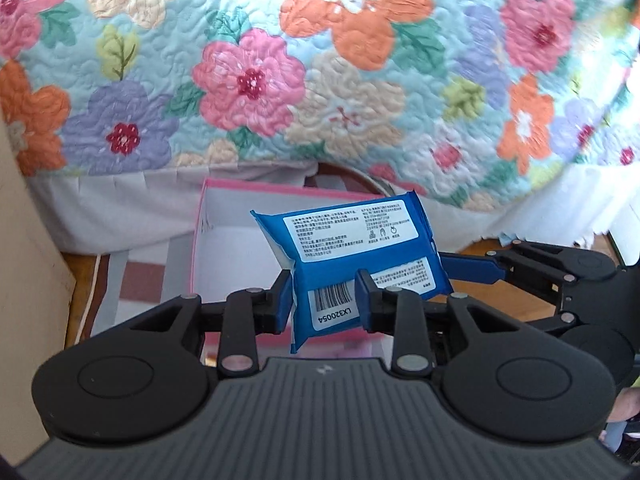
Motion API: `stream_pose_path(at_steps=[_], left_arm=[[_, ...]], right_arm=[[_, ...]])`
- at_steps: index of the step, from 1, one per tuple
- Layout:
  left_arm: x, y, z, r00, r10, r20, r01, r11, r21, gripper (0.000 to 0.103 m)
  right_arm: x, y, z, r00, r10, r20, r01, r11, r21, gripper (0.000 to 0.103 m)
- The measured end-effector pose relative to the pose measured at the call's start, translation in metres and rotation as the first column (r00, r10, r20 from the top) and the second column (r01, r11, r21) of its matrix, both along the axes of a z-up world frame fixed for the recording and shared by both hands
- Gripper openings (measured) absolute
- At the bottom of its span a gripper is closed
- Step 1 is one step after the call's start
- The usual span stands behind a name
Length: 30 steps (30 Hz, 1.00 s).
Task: Organize objects
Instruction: 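Carry the blue wipes packs with the left tool into the pink box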
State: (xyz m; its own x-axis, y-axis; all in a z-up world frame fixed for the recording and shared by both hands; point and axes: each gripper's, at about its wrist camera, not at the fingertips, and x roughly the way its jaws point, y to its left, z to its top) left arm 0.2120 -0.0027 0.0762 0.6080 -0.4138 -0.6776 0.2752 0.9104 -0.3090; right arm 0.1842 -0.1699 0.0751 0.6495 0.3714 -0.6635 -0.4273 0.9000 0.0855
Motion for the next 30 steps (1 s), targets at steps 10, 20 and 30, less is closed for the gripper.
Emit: stream_pose_path(at_steps=[10, 20, 30], left_arm=[[0.104, -0.010, -0.066, 0.991, 0.089, -0.103, -0.086, 0.996, 0.029, 0.031], [0.171, -0.033, -0.143, 0.979, 0.112, -0.168, -0.096, 0.990, 0.101, 0.031], [0.209, -0.043, -0.178, 0.967, 0.108, -0.230, -0.069, 0.983, 0.169, 0.031]], right_arm=[[0.102, -0.003, -0.058, 0.996, 0.060, -0.068, -0.060, 0.998, 0.001, 0.069], [0.170, -0.003, -0.137, 0.983, 0.011, -0.185, -0.008, 1.000, 0.018, 0.069], [0.208, -0.007, -0.179, 0.955, 0.007, -0.296, 0.002, 1.000, 0.028, 0.059]])
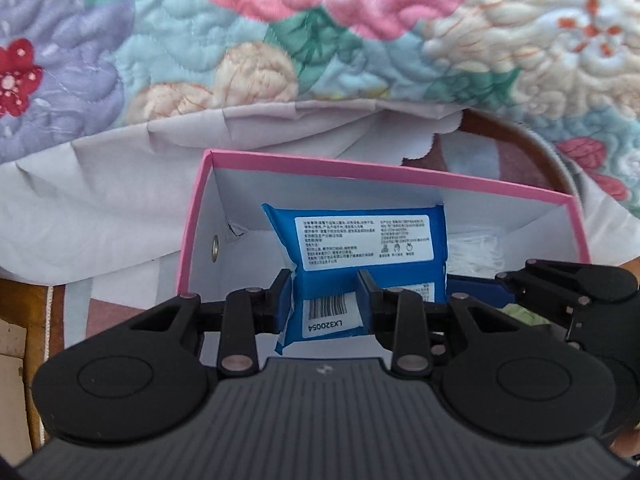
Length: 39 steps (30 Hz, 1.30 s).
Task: Organize objects
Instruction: 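Open the left tool to release the wipes packs, then move the left tool down to the white soap bar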
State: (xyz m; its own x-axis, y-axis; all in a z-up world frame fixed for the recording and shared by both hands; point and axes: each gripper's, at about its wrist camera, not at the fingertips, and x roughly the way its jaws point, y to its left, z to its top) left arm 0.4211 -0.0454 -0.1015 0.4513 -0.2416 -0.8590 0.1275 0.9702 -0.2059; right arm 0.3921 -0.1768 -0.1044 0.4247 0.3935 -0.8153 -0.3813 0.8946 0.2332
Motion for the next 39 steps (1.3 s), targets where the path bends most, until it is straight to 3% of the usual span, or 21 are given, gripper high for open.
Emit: stream_pose_path(at_steps=[6, 10, 13, 17, 19, 23, 33, 39], left_arm=[[0.009, 0.000, -0.016, 1.000, 0.013, -0.029, -0.013, 1.000, -0.014, 0.032], [0.000, -0.006, -0.013, 0.998, 0.045, 0.040, -0.047, 0.998, 0.032, 0.032], [-0.011, -0.008, -0.001, 0.999, 0.023, 0.041, -0.025, 0.999, 0.037, 0.033], [-0.029, 0.001, 0.020, 0.999, 0.038, -0.001, -0.038, 0.999, -0.023, 0.036], [-0.040, 0.002, 0.032, 1.000, 0.024, -0.001, -0.024, 1.000, -0.012, 0.037], [-0.064, 0.001, 0.060, 0.999, -0.032, 0.003, 0.032, 0.999, 0.023, 0.044], [-0.123, 0.015, 0.115, 0.997, -0.074, -0.033, 0.076, 0.996, 0.056, 0.048], [-0.163, 0.021, 0.148, 0.994, -0.106, 0.015, 0.105, 0.991, 0.078, 0.048]], right_arm=[[0.010, 0.004, -0.014, 0.999, -0.024, -0.047, 0.022, 0.998, -0.057, 0.050], [0.010, 0.009, -0.016, 0.996, -0.089, -0.011, 0.085, 0.980, -0.177, 0.046], [-0.003, 0.004, 0.000, 0.995, -0.087, 0.045, 0.092, 0.988, -0.126, 0.046], [-0.024, -0.012, 0.021, 0.994, -0.094, 0.054, 0.096, 0.995, -0.042, 0.046], [-0.037, -0.018, 0.032, 0.994, -0.080, 0.071, 0.082, 0.996, -0.028, 0.047], [-0.060, -0.021, 0.056, 0.995, -0.049, 0.086, 0.051, 0.999, -0.011, 0.049], [-0.120, -0.021, 0.121, 0.987, 0.019, 0.161, -0.020, 1.000, 0.000, 0.055], [-0.157, -0.009, 0.143, 0.983, 0.056, 0.176, -0.055, 0.998, -0.009, 0.056]])
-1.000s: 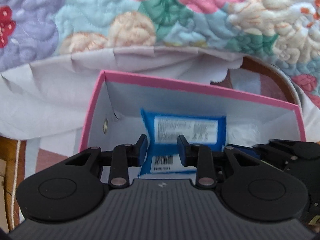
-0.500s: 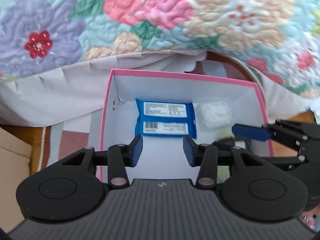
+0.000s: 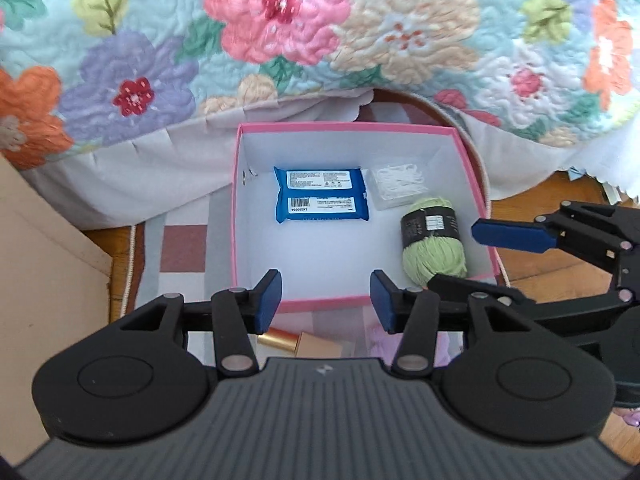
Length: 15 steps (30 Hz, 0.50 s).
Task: Organize objects
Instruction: 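Move the left tool down to the white soap bar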
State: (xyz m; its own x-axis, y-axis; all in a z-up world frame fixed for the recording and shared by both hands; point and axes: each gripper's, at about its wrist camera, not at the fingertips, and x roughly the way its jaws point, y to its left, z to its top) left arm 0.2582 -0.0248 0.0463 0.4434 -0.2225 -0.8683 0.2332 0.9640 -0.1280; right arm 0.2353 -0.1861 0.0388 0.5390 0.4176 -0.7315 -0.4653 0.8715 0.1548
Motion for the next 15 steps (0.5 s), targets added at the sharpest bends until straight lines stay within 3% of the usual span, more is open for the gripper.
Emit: stream_pose_path(at_steps=[6, 15], left_arm=[[-0.044, 0.009, 0.029, 0.999, -0.033, 0.042, 0.032, 0.999, 0.028, 0.054], [-0.096, 0.023, 0.045, 0.997, -0.054, 0.059, 0.049, 0.996, 0.069, 0.056]], right_arm=[[-0.045, 0.007, 0.026, 0.998, 0.051, 0.043, -0.049, 0.998, -0.034, 0.057], [-0.101, 0.007, 0.051, 0.994, 0.101, 0.039, -0.100, 0.995, -0.027, 0.059]])
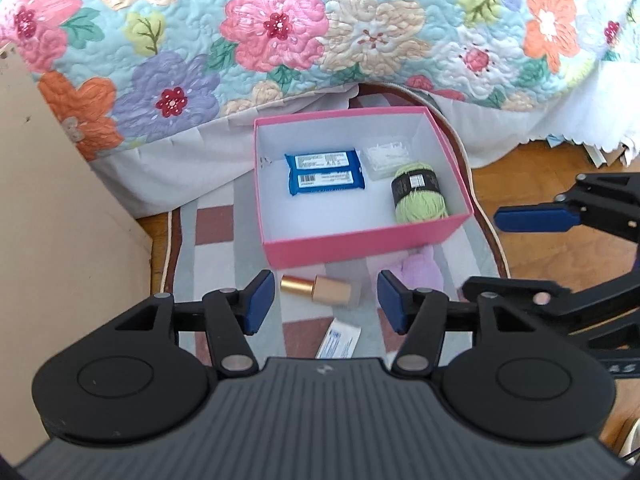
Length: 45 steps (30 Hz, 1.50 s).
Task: Organize objects
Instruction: 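Move the left tool down to the white soap bar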
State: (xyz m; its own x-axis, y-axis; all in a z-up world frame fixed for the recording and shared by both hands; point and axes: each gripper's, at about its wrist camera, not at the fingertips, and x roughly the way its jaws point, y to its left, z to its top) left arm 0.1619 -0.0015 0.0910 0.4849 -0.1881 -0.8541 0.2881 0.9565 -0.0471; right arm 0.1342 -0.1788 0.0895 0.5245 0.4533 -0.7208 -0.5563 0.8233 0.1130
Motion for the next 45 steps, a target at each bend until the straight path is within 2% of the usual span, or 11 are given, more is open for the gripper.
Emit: stream_pose_path(at_steps=[7, 12, 20, 24, 28, 30, 37, 42, 45], left_arm=[[-0.031, 0.006, -0.001, 0.998, -0.062, 0.012, 0.062, 0.998, 0.009, 0.057], [-0.040, 0.014, -0.015, 0.998, -0.063, -0.009, 0.062, 0.997, -0.051, 0.058], [-0.030, 0.018, -0.061, 0.995, -0.066, -0.069, 0.059, 0.994, -0.093, 0.058], [-0.019, 0.020, -0.088, 0.987, -0.075, -0.142, 0.056, 0.989, -0.134, 0.058], [-0.020, 0.016, -0.110, 0.981, -0.114, -0.154, 0.097, 0.989, -0.112, 0.058], [-0.019, 0.018, -0.120, 0.978, -0.122, -0.171, 0.102, 0.987, -0.125, 0.058], [-0.002, 0.026, -0.166, 0.974, -0.086, -0.209, 0.047, 0.982, -0.183, 0.058], [0.002, 0.022, -0.200, 0.978, -0.066, -0.200, 0.042, 0.992, -0.118, 0.058], [0.007, 0.023, -0.214, 0.978, -0.051, -0.203, 0.025, 0.991, -0.131, 0.058]], right_arm=[[-0.032, 0.006, -0.003, 0.999, 0.033, -0.038, -0.033, 0.999, 0.009, 0.064], [-0.045, 0.014, -0.023, 0.992, 0.086, -0.090, -0.083, 0.996, 0.041, 0.071], [-0.051, 0.029, -0.066, 0.983, 0.095, -0.157, -0.087, 0.995, 0.053, 0.074], [-0.047, 0.035, -0.091, 0.977, 0.090, -0.194, -0.075, 0.994, 0.083, 0.076], [-0.034, 0.042, -0.121, 0.966, 0.054, -0.254, -0.030, 0.995, 0.098, 0.076], [-0.027, 0.045, -0.135, 0.958, 0.049, -0.282, -0.021, 0.995, 0.100, 0.076], [-0.010, 0.052, -0.181, 0.941, 0.013, -0.338, 0.013, 0.997, 0.076, 0.076], [-0.003, 0.062, -0.206, 0.931, 0.004, -0.365, 0.032, 0.995, 0.092, 0.075], [-0.003, 0.069, -0.216, 0.935, 0.005, -0.354, 0.025, 0.996, 0.082, 0.075]])
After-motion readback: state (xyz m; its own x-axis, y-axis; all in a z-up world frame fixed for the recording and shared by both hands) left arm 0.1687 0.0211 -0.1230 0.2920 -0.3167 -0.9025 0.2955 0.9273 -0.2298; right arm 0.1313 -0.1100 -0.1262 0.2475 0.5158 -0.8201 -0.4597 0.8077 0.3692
